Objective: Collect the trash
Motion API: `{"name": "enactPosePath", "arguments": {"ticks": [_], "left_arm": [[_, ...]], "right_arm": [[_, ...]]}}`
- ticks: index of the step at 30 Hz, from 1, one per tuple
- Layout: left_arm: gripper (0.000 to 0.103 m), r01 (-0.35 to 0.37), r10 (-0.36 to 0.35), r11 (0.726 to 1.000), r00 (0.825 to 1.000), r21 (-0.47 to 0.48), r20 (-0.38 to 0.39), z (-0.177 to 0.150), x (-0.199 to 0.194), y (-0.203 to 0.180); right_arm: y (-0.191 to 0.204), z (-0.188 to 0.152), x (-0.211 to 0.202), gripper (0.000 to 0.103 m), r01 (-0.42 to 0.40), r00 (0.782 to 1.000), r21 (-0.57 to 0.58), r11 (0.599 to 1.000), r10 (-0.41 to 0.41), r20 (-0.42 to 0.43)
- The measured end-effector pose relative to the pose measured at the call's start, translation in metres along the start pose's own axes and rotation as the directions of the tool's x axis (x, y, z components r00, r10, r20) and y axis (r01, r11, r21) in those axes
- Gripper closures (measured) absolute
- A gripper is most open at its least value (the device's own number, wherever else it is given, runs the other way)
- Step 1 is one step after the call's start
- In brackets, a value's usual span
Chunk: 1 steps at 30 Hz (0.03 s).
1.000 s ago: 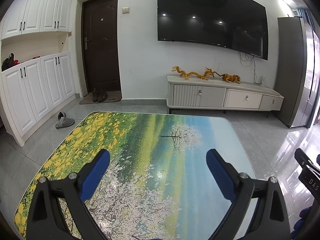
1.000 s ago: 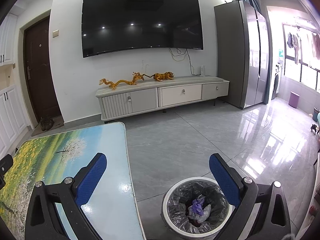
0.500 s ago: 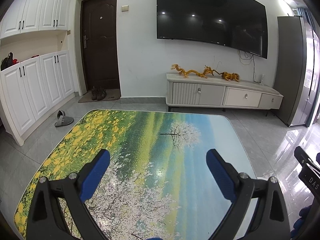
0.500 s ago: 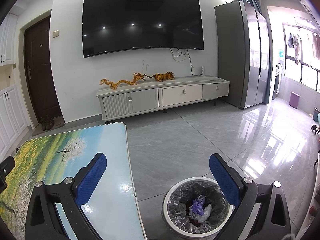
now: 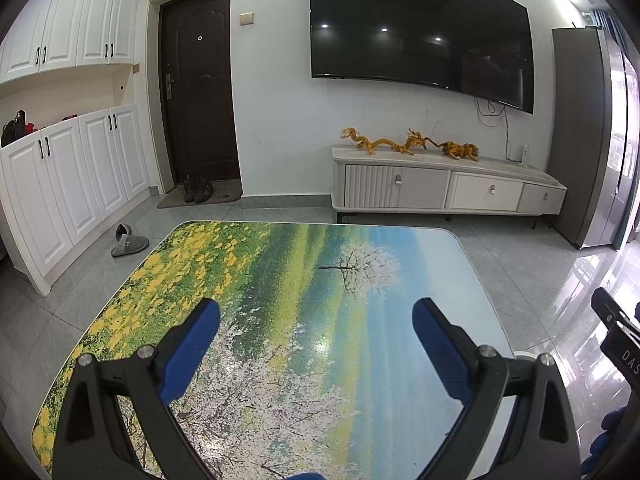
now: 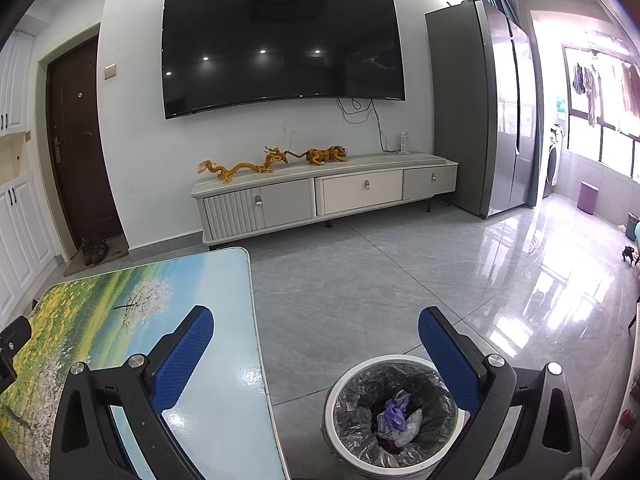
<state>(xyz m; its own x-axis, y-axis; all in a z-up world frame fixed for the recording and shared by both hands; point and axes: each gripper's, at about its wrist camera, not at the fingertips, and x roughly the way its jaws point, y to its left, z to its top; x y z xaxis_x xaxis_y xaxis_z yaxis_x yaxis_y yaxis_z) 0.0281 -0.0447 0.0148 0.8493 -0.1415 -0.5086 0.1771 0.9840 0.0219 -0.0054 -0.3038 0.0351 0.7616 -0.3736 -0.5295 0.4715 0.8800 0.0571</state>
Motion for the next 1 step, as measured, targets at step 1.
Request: {"name": "enactPosePath", "arguments": {"ticks": [1], "left_arm": [[0.006, 0.001, -0.001, 1.0, 1.0, 0.001, 0.0, 0.0003, 0.0, -0.0005]], "right_arm": [[-0.0005, 0.0004, -0.0002, 0.0, 0.0, 1.0, 0.003, 1.0, 0.0, 0.0]]}}
